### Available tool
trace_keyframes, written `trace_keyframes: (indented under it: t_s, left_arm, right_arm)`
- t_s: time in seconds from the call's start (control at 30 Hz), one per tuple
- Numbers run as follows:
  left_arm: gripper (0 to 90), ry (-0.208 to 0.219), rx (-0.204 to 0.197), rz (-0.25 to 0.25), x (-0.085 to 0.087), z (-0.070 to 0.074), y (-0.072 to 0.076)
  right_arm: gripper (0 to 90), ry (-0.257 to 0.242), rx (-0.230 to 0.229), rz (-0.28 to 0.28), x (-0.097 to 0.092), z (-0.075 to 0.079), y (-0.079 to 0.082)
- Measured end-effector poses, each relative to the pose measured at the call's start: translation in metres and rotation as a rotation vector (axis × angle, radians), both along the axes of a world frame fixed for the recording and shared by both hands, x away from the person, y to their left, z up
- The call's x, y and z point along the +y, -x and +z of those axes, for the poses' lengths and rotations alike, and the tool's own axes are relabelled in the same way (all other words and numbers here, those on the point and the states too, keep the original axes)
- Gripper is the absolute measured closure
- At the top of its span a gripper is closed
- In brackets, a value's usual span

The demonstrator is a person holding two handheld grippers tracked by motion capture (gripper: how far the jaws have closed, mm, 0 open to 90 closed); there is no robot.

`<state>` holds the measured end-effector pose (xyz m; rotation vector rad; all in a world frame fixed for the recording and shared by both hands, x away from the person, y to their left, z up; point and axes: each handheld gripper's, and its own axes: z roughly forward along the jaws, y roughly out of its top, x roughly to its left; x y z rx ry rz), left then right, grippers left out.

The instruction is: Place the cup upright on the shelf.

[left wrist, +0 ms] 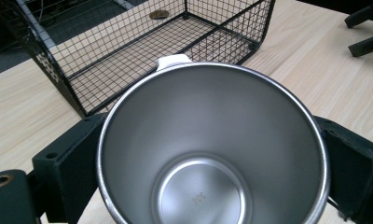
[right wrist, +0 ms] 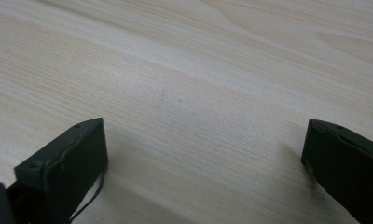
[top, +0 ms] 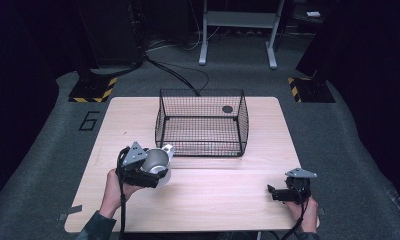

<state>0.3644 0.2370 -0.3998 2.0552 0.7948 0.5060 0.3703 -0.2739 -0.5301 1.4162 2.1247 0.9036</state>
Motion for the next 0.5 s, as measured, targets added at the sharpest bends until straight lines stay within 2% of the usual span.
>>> trace_keyframes:
  t_s: [0.23,0.5]
  left_arm:
    - [6.1,0.023,-0.012,-0.023,-0.007,0.008,-0.004]
    - [6.1,0.037,-0.031,-0.058,-0.019,0.027,-0.015]
  right_arm:
    - [0.0,0.001,0.001,0.002,0.000,0.000,0.000]
    - [0.0,0.001,0.000,0.002,0.000,0.000,0.000]
